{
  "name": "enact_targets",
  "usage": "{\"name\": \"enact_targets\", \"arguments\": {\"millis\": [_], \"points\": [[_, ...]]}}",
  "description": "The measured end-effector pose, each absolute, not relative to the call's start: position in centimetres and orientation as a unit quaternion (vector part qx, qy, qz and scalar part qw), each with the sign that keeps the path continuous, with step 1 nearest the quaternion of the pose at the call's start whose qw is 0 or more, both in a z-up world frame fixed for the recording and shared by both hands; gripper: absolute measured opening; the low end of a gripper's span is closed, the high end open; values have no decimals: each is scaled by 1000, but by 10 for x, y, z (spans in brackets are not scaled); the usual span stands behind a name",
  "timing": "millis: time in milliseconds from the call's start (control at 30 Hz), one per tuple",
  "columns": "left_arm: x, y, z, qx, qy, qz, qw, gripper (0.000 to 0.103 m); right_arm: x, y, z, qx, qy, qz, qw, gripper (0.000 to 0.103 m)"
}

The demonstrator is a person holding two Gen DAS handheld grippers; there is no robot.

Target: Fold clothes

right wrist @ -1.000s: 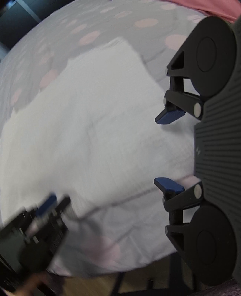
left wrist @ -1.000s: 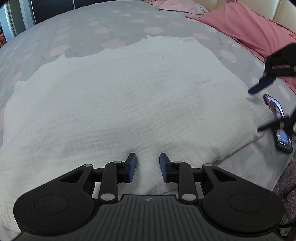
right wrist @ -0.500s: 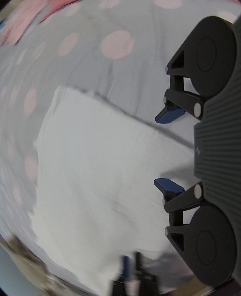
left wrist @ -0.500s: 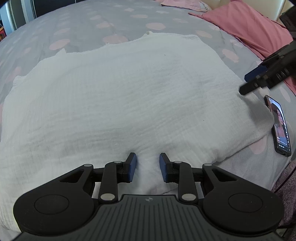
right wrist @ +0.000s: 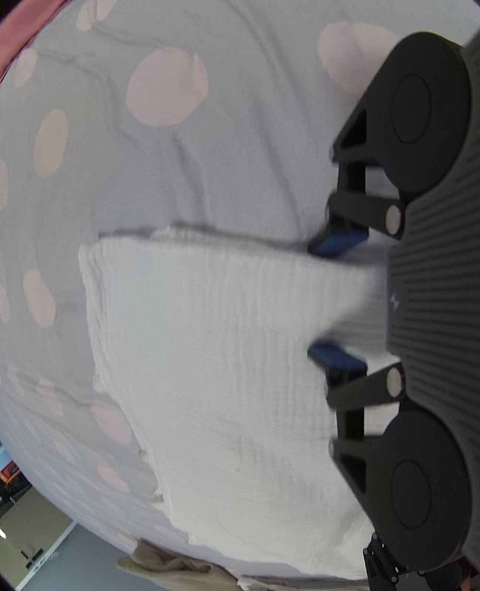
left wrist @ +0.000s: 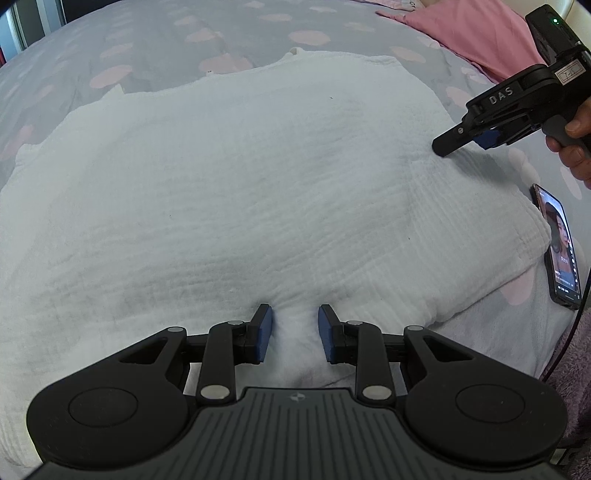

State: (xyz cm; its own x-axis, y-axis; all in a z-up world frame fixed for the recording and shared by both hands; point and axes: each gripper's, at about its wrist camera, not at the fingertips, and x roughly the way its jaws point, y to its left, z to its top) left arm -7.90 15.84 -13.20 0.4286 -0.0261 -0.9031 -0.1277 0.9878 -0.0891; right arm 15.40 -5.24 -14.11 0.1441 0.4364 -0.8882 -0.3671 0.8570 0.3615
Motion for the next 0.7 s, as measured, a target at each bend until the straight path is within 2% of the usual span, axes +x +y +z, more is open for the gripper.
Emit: {"name": "enact_targets", "arguments": {"millis": [167,367,700], "points": [[-80,158,-130,-73,531,30,843,25,149,-45,-132,34,590,263,763,11],[-85,162,-126,-85,520,26,850,25,144,-42,-99,84,561,276,776,10],[-107,208,-90,-125,477,75,866,25,112,12,-44,76,516,328,787,10]]}}
